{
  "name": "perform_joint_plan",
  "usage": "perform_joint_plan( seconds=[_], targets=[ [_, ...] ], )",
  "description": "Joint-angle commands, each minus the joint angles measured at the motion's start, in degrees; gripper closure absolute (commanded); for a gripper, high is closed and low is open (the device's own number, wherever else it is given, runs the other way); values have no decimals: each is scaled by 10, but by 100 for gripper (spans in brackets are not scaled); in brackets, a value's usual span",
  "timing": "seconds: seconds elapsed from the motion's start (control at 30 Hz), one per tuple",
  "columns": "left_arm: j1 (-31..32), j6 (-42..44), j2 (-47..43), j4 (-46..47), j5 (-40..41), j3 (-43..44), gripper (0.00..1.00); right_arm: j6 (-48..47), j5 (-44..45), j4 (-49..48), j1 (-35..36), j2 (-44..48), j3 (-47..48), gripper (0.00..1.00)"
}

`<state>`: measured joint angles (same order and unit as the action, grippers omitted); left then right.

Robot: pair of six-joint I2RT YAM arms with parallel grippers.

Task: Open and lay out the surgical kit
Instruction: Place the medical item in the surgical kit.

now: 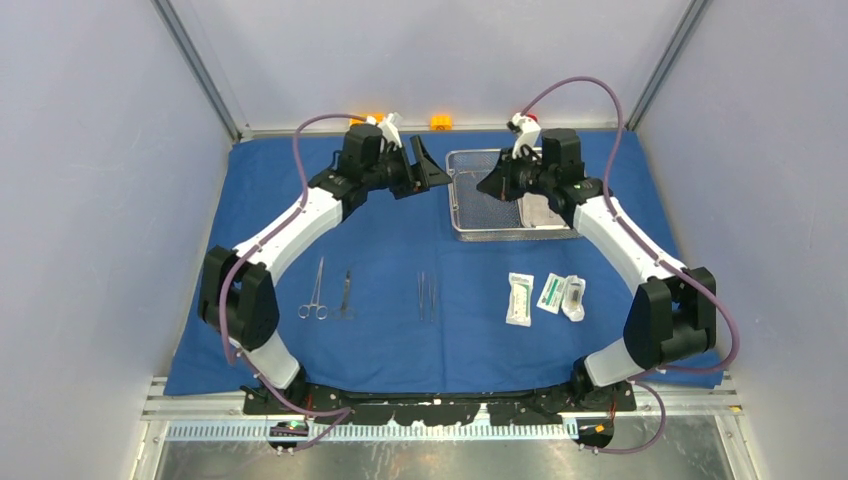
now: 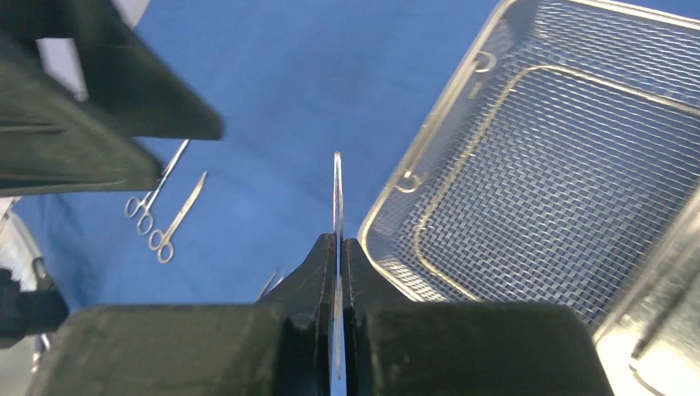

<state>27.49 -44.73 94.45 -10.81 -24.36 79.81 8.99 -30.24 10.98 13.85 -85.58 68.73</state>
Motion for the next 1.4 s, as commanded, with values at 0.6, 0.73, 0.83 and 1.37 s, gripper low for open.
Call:
perform_joint_plan(
  seconds=[0.6,0.73,0.83,1.37],
  targets=[
    [4,-88,52,98,-41,-10,37,-26,19,-13,71,-24,2,100],
    [4,-86,65,98,-44,2,39,-25,19,-12,81,-30,6,100],
    [5,-87,75,97,-45,9,42,-25,23,-10,88,-32,9,100],
    [11,-101,100,105,-58,10,68,-22,31,-5,95,-42,18,100]
  ],
)
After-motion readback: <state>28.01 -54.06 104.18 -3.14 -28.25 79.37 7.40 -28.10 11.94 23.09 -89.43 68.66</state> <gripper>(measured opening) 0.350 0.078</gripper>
